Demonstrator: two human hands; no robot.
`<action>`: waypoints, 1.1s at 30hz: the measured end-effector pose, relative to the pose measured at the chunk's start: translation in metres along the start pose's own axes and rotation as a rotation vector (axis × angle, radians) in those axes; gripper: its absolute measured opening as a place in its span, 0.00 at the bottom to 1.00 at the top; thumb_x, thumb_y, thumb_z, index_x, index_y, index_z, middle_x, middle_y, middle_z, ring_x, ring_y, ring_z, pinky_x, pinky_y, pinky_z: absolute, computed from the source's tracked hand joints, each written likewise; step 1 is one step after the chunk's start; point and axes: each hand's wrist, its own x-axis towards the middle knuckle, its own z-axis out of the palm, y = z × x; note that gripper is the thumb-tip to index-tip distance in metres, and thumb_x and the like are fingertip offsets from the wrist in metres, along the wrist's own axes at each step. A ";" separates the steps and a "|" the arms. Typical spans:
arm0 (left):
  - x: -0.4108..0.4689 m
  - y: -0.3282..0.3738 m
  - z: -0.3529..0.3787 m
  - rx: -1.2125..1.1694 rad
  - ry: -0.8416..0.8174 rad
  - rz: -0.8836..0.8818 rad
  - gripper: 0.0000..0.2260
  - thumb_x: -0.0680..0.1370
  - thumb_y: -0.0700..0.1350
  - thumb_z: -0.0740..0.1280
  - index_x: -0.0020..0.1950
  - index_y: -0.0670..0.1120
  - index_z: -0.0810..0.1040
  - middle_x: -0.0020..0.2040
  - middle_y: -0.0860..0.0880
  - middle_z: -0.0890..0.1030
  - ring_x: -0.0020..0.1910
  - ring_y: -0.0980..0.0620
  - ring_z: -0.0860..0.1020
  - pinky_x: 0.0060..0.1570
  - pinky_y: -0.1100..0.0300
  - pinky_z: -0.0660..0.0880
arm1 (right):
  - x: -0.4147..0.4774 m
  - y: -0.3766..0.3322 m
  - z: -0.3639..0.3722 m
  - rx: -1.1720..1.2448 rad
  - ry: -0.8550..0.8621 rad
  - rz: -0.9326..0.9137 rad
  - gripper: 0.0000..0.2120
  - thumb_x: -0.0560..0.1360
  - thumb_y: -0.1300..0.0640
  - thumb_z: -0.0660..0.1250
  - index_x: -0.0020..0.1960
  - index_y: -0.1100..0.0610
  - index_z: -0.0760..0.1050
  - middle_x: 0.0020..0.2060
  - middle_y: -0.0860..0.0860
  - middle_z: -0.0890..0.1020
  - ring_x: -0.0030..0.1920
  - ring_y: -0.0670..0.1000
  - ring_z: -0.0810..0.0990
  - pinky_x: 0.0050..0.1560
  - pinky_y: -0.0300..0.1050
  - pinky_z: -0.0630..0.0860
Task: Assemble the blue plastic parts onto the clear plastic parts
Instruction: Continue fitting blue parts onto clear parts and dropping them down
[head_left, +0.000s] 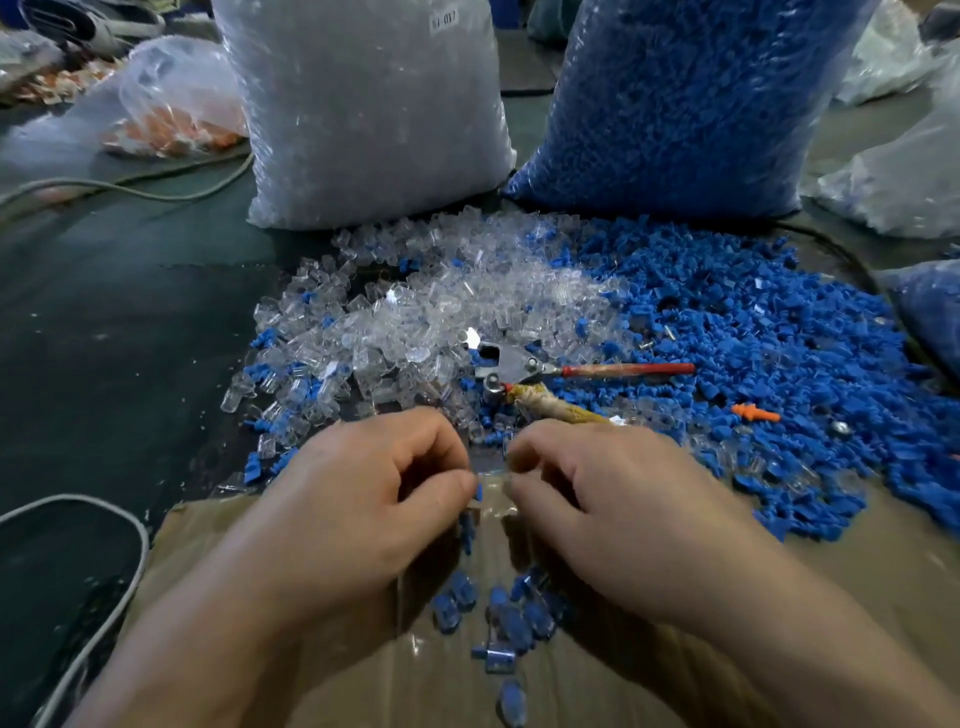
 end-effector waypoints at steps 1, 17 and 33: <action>0.000 -0.001 0.002 0.042 -0.036 0.006 0.05 0.75 0.60 0.65 0.44 0.60 0.77 0.39 0.63 0.81 0.37 0.61 0.80 0.35 0.66 0.74 | -0.001 -0.003 0.001 -0.041 -0.019 -0.030 0.08 0.79 0.41 0.55 0.51 0.43 0.70 0.41 0.41 0.77 0.42 0.43 0.75 0.42 0.47 0.73; 0.005 -0.017 0.002 0.288 0.198 -0.247 0.12 0.71 0.65 0.64 0.49 0.61 0.74 0.38 0.60 0.79 0.38 0.63 0.77 0.35 0.63 0.70 | 0.000 0.011 0.003 -0.174 0.001 0.020 0.12 0.78 0.37 0.55 0.49 0.44 0.68 0.43 0.42 0.76 0.43 0.46 0.76 0.44 0.49 0.76; 0.015 0.000 0.029 0.372 0.204 -0.151 0.07 0.76 0.57 0.68 0.53 0.60 0.79 0.47 0.61 0.76 0.49 0.58 0.76 0.48 0.57 0.73 | 0.021 0.004 0.022 -0.246 0.115 0.002 0.11 0.80 0.40 0.53 0.45 0.46 0.62 0.47 0.47 0.75 0.44 0.55 0.78 0.35 0.48 0.63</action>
